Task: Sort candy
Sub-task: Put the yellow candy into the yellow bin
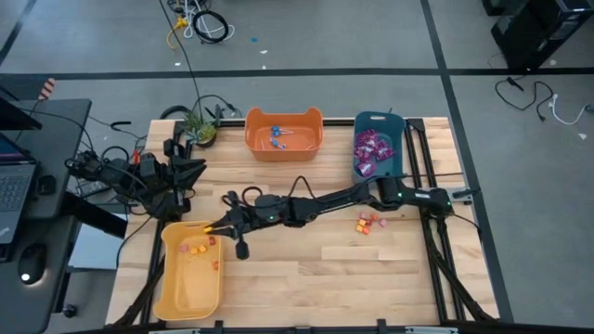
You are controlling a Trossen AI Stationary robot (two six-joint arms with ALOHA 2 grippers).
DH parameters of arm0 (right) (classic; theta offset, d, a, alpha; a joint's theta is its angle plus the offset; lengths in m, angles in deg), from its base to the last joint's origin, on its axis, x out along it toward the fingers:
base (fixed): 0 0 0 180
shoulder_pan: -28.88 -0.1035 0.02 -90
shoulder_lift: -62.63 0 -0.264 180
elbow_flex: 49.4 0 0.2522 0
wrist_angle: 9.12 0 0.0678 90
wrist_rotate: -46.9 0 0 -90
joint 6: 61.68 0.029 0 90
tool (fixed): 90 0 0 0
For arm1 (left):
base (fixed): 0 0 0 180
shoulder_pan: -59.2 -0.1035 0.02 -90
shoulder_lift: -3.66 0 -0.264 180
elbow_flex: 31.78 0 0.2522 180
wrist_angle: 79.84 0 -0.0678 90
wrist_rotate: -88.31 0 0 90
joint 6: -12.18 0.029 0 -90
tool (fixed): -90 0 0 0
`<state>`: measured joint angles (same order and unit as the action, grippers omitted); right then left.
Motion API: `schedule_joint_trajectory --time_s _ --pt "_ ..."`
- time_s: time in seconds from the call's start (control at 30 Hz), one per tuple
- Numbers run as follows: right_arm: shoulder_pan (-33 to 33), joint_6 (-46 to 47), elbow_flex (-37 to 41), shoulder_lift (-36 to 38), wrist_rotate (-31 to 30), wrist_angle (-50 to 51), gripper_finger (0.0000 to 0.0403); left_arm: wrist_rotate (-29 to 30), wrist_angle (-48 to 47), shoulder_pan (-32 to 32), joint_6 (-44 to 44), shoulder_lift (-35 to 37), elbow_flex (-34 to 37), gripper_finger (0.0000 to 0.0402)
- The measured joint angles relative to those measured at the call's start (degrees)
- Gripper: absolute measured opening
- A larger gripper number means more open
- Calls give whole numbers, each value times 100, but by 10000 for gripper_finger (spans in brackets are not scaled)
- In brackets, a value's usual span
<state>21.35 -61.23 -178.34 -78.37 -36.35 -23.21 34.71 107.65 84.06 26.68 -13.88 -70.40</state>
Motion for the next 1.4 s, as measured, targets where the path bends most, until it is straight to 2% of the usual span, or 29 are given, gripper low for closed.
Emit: schedule_joint_trajectory --time_s 0.2,0.6,1.4 --pt "38 108 -410 -351 62 5 30 0 -2 0 0 0 0 67" --pt "80 209 -429 -432 58 -37 30 0 -26 0 -2 0 0 67" --pt "-56 532 -420 -429 -440 907 28 0 -20 0 -4 0 0 67"
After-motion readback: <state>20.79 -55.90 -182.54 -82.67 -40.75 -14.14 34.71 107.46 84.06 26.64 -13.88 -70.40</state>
